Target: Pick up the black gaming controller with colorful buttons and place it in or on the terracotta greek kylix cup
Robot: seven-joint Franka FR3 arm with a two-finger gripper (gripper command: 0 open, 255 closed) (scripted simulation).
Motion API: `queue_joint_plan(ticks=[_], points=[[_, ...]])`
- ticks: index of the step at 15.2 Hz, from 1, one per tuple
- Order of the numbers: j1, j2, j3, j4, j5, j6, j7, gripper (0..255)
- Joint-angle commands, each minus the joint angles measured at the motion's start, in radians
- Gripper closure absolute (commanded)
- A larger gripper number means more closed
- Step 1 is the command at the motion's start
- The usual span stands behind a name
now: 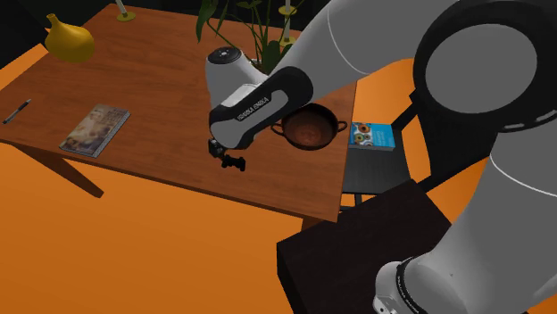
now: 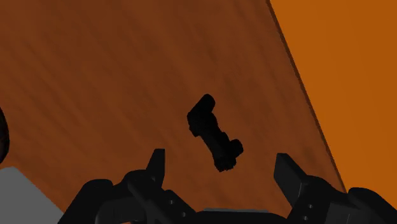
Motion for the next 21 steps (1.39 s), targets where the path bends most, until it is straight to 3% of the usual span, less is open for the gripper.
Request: queue_joint_plan(ticks=[1,2,3,10,18,19,21], points=[[-0.06,0.047,0.044,0.011,0.013,0.021,-0.199,0],[-0.144,0.119,0.117,0.043,-0.018,0.011,-0.489,0],[-0.198,0.169,0.17,0.068,-0.062,-0.009,-0.624,0],[-0.157,0.249,0.13,0.085,-0.125,0.049,-0.581,0],[-0.153,0.255,0.125,0.086,-0.129,0.053,-0.579,0],[-0.153,0.255,0.125,0.086,-0.129,0.053,-0.579,255],[-0.153,0.255,0.125,0.086,-0.129,0.053,-0.579,255]])
